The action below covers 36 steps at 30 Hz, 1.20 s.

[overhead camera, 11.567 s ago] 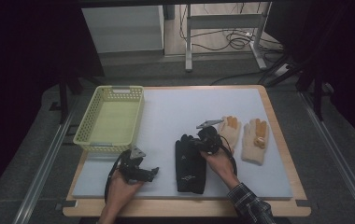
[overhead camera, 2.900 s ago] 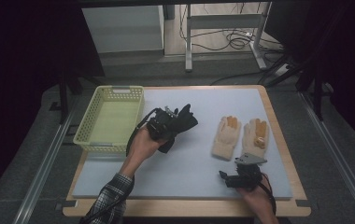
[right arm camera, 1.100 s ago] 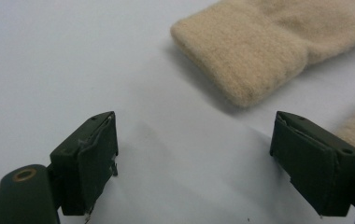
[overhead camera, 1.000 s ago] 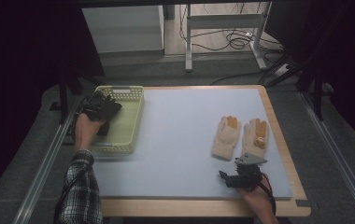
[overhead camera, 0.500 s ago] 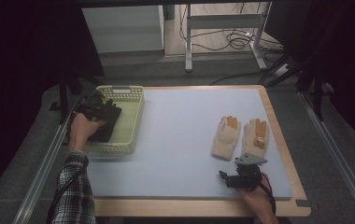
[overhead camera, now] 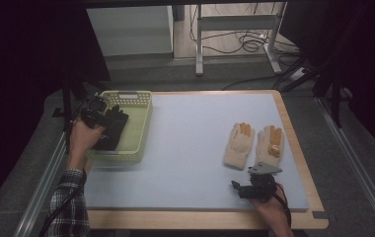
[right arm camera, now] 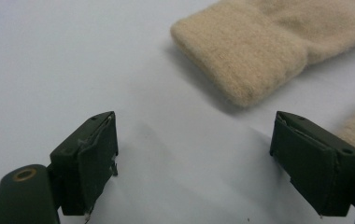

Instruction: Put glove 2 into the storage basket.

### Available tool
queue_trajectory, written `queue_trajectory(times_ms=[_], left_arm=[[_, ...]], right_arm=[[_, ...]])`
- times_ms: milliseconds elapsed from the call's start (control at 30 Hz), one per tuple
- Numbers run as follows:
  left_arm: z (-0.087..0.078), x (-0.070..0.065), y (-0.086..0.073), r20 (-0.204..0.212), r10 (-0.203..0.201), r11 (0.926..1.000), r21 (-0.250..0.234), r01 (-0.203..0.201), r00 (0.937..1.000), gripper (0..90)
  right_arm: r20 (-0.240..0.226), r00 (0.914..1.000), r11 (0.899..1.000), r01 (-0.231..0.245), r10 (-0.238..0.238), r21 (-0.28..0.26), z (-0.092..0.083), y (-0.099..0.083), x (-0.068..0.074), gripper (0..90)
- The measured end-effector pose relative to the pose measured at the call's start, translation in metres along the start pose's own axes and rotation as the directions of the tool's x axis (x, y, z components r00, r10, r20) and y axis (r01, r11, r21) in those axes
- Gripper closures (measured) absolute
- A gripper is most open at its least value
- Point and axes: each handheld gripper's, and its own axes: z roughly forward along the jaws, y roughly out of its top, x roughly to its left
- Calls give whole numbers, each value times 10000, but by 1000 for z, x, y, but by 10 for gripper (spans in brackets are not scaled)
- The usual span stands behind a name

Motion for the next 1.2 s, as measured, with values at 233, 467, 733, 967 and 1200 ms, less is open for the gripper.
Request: queue_trajectory(times_ms=[233, 467, 733, 967, 1200], left_arm=[[-13, -21, -4, 339, 606, 9955, -749, -579, 9976, 12], [-24, -47, -8, 236, 1287, 9860, -1096, -1254, 9914, 0], [-35, -77, -16, 642, 1731, 9710, -1781, -1594, 9828, 0], [-39, -106, -18, 1117, 2200, 9575, -2149, -1926, 9691, 0], [-38, -137, -20, 1593, 2781, 9411, -2425, -2355, 9473, 0]], right_arm=[[2, 10000, 10000, -4, 4, 1, 0, 0, 0, 149], [6, 10000, 10000, -4, 4, 2, 0, 0, 0, 149], [6, 10000, 10000, 0, 0, 1, 0, 0, 0, 149], [3, 10000, 10000, -1, 1, 2, 0, 0, 0, 149], [7, 10000, 10000, 4, -4, 3, 0, 0, 0, 149]])
